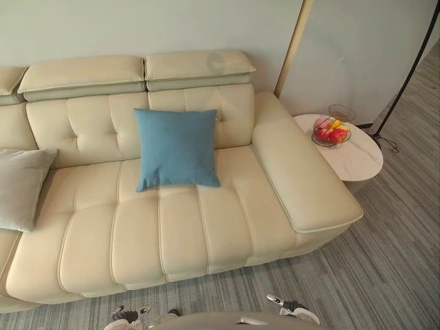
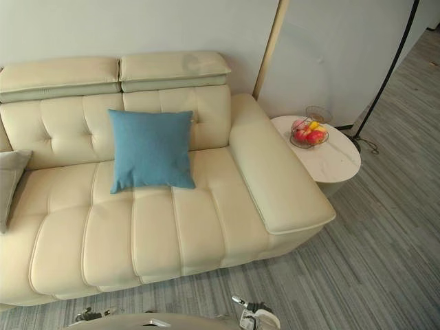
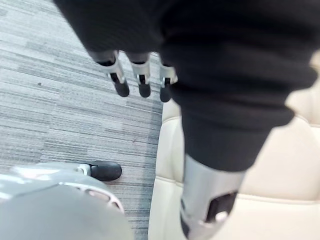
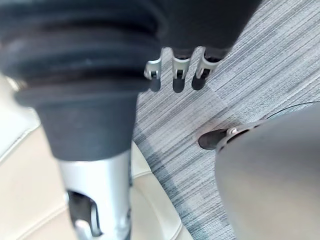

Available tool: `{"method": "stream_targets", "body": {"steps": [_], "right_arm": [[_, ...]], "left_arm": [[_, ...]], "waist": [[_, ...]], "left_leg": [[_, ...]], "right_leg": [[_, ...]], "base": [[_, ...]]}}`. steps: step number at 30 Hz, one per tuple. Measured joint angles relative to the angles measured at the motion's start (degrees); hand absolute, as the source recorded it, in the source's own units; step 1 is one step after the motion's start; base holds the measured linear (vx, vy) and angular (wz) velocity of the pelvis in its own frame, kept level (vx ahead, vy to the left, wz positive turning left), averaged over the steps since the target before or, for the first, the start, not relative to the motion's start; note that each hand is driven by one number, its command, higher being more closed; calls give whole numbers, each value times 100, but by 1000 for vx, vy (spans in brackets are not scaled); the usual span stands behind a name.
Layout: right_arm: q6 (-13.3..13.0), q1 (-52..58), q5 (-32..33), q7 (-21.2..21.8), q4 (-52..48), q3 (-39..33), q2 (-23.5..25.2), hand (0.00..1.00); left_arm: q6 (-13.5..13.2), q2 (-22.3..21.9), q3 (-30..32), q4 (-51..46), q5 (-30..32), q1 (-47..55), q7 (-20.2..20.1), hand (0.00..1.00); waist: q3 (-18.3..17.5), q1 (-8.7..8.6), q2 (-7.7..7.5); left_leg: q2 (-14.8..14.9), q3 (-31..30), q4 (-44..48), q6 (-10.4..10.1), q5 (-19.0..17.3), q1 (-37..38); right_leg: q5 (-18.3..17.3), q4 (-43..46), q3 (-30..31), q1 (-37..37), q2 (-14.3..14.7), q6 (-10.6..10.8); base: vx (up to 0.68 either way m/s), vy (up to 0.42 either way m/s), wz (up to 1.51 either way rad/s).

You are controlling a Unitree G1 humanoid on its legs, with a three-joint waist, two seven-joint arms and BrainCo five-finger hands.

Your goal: Pick up cushions and gather them together orderly.

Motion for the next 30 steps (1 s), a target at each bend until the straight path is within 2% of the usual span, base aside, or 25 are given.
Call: {"method": "stream_targets", "body": {"steps": [10, 19, 24, 26, 28, 29, 30], "right_arm": [[1, 6, 24, 0, 38, -17, 1, 0], [75, 61, 364, -1, 44, -287, 11, 0], [101, 69, 461, 0, 22, -372, 27, 0], [100, 101, 466, -2, -18, -462, 38, 0], [98, 83, 467, -3, -23, -462, -13, 0], [98, 70, 468, -4, -39, -461, -57, 0], [98, 71, 467, -4, -46, -461, -73, 0]], "left_arm": [[0, -16, 1, 4, -1, 4, -2, 0], [-2, -48, -135, 41, -3, -21, -117, 0], [-2, -54, -195, 91, 13, -70, -167, 0], [-3, -47, -192, 92, 55, -127, -170, 0], [-10, -57, -192, 85, 80, -149, -168, 0], [-10, -74, -215, 89, 98, -154, -166, 0], [-8, -107, -217, 93, 103, -163, -168, 0]], "waist": [[2, 3, 24], [26, -35, 105], [59, -18, 148], [73, -36, 119], [82, -16, 105], [81, -13, 155], [85, -21, 160]], "left_leg": [[-5, -62, -6, 0, 0, -62], [20, 22, -6, -28, -19, -183], [143, 446, -4, -124, -104, 60], [208, 659, 108, -195, -195, 146], [233, 430, 334, -180, -336, 38], [254, 283, 359, -212, -524, 22], [247, 386, 367, -200, -558, 25]], "right_leg": [[3, -32, -102, -1, -16, 6], [181, -255, -69, -24, 21, 127], [225, -267, 347, -23, 143, 79], [253, -239, 725, -112, 233, 62], [253, -163, 1098, -379, 266, 55], [310, -144, 1421, -589, 331, 49], [347, -146, 1522, -650, 343, 46]], "base": [[0, 0, 4], [12, -11, -4], [-18, -33, -41], [-53, -24, -69], [-46, -41, -103], [-34, -49, -122], [-46, -12, -118]]}}
